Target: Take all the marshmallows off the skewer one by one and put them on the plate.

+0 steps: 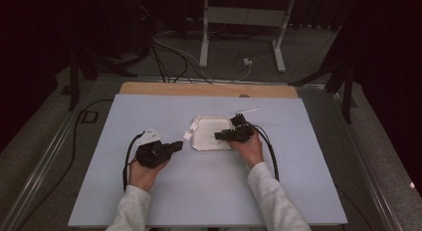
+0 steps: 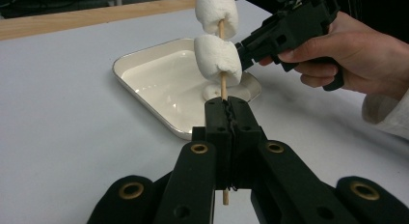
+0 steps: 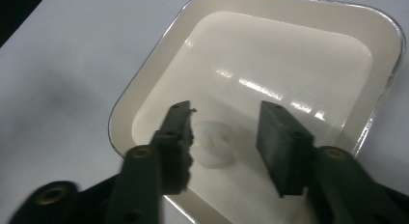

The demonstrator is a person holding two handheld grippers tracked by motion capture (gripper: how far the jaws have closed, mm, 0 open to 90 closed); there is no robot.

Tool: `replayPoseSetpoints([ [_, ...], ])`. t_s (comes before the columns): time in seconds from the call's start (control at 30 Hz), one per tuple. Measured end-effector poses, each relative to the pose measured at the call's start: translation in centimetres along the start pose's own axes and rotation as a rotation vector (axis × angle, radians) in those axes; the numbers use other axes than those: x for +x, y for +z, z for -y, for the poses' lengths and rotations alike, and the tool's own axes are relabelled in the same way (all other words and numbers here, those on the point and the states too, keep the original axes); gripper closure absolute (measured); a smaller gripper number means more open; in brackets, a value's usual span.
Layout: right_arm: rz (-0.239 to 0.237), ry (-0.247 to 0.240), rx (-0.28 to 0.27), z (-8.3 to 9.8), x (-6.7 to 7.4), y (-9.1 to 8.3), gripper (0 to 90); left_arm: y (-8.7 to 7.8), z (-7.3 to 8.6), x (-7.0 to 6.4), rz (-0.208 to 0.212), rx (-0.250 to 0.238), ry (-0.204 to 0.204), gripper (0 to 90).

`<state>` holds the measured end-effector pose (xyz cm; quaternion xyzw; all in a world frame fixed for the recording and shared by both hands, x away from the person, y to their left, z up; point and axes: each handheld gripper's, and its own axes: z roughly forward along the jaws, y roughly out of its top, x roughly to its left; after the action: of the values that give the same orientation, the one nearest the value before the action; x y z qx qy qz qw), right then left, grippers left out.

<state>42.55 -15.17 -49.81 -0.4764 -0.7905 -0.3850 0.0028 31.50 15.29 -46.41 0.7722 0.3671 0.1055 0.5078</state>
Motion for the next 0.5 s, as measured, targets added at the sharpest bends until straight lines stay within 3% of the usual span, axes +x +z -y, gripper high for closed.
replayPoseSetpoints([
  [0.3, -0.092, -0.001, -0.063, -0.4, 0.7, -1.3, 21.2, 0.1, 0.1, 0.0, -0.001, 0.002, -0.004, 90.0],
  [0.5, -0.184, -0.019, -0.111, -1.0, 1.7, -2.9, 15.3, 0.2, 0.0, -0.1, -0.001, 0.003, 0.001, 90.0],
])
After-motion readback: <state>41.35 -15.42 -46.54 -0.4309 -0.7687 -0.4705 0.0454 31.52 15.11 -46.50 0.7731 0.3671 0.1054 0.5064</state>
